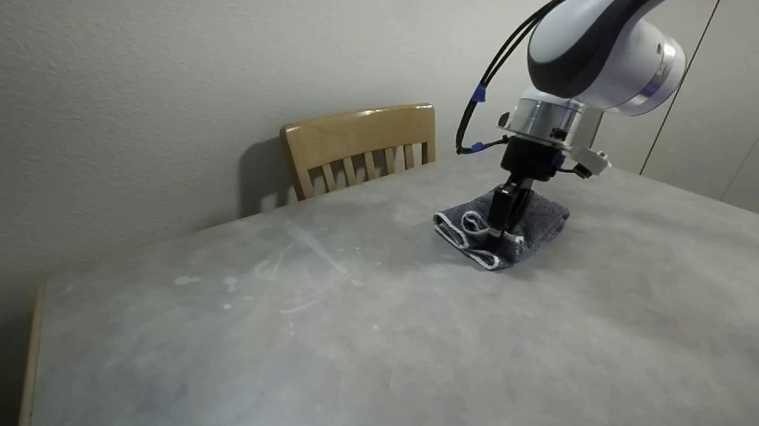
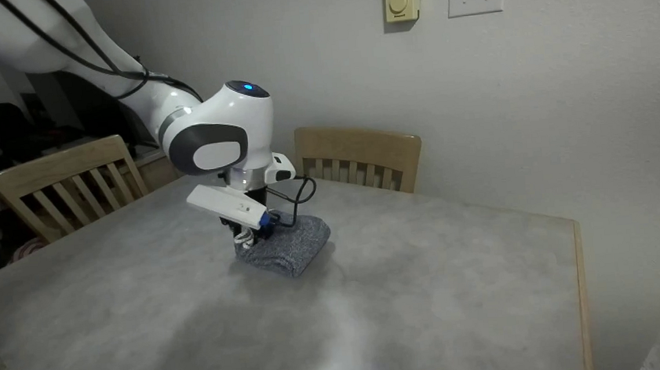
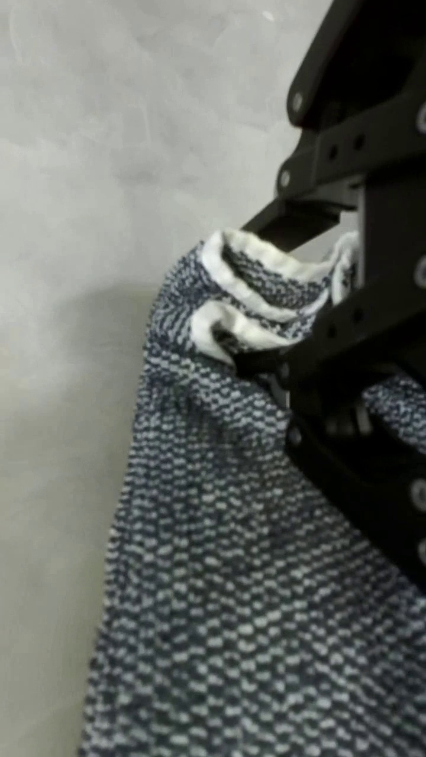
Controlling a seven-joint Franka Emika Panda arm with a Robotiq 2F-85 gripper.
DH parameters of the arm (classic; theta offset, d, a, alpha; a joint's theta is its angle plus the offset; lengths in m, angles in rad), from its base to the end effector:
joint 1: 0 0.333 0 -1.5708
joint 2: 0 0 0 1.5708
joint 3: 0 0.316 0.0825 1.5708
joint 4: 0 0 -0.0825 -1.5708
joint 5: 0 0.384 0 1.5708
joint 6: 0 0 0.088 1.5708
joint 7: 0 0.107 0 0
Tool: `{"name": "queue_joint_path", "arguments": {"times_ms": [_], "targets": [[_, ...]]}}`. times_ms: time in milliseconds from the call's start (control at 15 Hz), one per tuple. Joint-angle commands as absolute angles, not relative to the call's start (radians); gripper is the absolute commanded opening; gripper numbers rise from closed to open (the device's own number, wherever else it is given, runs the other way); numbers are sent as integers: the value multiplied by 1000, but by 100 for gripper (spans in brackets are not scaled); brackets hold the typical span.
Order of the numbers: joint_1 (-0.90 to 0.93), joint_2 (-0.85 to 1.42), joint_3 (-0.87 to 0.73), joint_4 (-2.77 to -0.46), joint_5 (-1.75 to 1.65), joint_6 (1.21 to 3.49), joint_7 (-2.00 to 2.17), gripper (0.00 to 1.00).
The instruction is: Fold the grey towel from the right to the left
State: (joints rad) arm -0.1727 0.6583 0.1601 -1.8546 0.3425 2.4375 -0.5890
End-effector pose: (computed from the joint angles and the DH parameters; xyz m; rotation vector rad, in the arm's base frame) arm 0.6321 -0.0114 0.1620 -2.7960 -0.3877 -0.0270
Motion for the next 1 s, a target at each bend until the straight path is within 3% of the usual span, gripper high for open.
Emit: {"name": "queue_joint_path", "arguments": {"times_ms": [0,133,267,933], "targets": [[-143,631,145,-1896,267,2492,-530,80],[-131,622,143,-1898,233,2504,-484,95],[-122,612,145,-1900,210,2510,-442,100],[-32,465,86,-1984,78,2597,-219,100]]}}
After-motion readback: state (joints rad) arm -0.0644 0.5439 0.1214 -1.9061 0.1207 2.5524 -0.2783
